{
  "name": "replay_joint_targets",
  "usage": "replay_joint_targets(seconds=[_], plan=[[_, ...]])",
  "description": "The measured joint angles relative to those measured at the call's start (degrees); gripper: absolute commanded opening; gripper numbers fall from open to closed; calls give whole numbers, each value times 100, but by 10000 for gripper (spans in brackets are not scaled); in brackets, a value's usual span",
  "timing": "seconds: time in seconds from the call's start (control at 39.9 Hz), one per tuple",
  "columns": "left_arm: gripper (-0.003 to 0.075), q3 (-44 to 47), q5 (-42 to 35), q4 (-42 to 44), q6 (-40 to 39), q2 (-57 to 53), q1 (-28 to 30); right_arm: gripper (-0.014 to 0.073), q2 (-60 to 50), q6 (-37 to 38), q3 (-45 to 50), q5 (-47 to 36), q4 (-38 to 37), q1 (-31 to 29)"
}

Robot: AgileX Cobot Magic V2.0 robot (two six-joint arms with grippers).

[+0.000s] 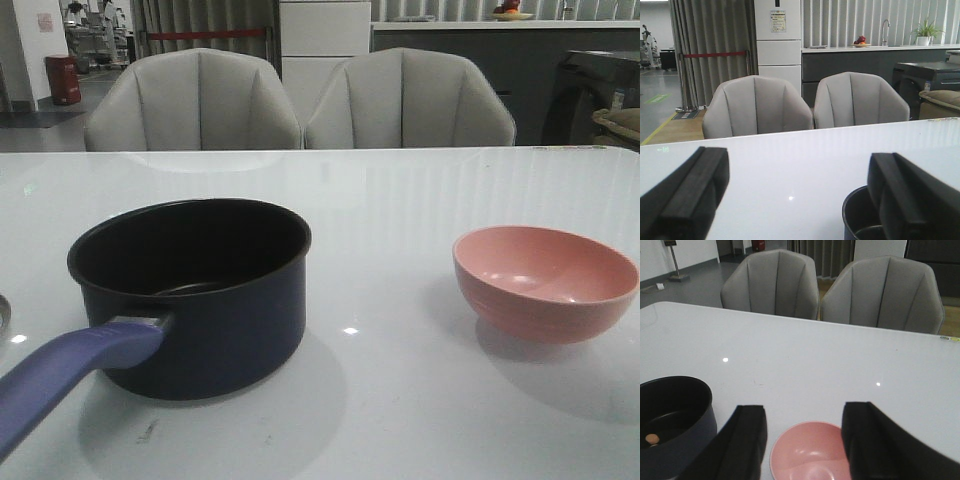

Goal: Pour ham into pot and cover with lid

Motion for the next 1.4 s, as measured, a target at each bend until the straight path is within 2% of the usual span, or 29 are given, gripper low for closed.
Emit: replay_joint_targets(seconds=[0.23, 0.45, 0.65, 0.93, 1.1, 1.4], plan=[[606, 0, 35, 0, 0, 0, 0, 454, -754, 0, 835, -79, 58, 0], [606, -152, 413, -169, -12, 404, 0, 454, -779, 0, 903, -192, 58, 0], [606, -948, 890, -173, -148, 1762, 47, 454, -781, 0, 903, -195, 70, 0], [609, -2400, 2143, -153, -301, 3797, 647, 454, -781, 0, 903, -200, 70, 59], [609, -2909, 2774, -129, -310, 4766, 906, 454, -781, 0, 903, -200, 70, 113], [609, -3583, 3551, -94, -323, 6393, 1672, 454, -781, 0, 903, -213, 70, 113]])
